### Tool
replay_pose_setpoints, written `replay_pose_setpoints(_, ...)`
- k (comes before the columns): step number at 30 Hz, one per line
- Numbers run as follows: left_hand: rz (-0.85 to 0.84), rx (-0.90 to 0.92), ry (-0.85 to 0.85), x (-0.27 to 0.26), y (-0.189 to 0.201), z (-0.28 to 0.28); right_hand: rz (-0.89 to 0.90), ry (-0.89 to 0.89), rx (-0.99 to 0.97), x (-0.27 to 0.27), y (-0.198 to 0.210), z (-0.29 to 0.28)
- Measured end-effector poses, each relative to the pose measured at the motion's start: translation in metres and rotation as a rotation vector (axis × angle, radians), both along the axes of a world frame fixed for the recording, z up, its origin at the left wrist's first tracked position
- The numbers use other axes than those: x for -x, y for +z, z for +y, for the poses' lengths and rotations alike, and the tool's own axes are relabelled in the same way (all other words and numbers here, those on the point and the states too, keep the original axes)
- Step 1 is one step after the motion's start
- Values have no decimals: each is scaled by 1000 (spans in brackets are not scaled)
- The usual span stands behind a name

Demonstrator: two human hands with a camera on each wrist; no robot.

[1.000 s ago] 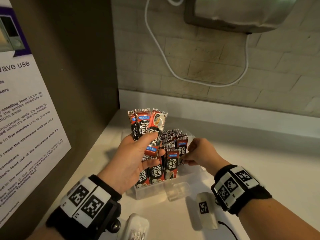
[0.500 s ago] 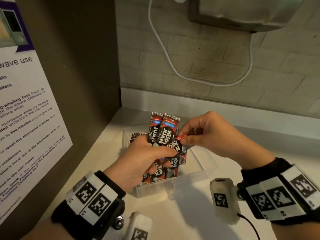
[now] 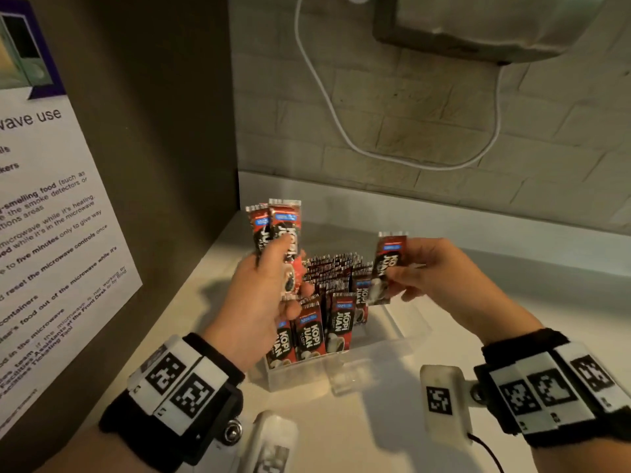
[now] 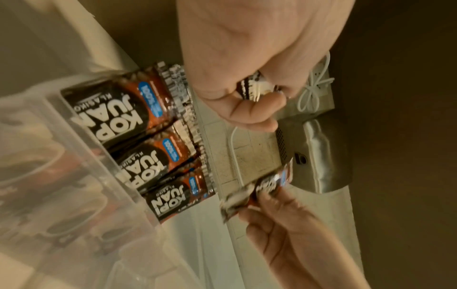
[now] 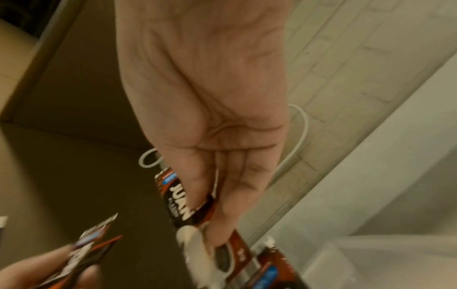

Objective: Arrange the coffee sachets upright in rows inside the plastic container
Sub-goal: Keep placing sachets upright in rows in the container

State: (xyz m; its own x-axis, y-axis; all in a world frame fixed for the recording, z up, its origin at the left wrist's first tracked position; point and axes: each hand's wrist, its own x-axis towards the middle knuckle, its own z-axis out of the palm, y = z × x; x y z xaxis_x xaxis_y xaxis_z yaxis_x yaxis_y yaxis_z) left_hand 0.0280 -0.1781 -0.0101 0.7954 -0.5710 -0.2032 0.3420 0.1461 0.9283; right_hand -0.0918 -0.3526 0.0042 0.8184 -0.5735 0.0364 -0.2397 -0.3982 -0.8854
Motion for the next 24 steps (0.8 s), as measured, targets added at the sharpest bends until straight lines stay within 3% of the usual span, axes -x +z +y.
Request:
replay_pose_setpoints(3, 47, 26, 56, -6, 2, 4, 75, -142, -16, -4, -22, -15)
replay_pose_setpoints(10, 49, 62, 65, -6, 1, 10, 255, -160, -92, -24, -60, -16)
replay_pose_setpoints(24, 47, 65, 54, -4, 0, 11, 282, -192, -23, -36, -76, -17)
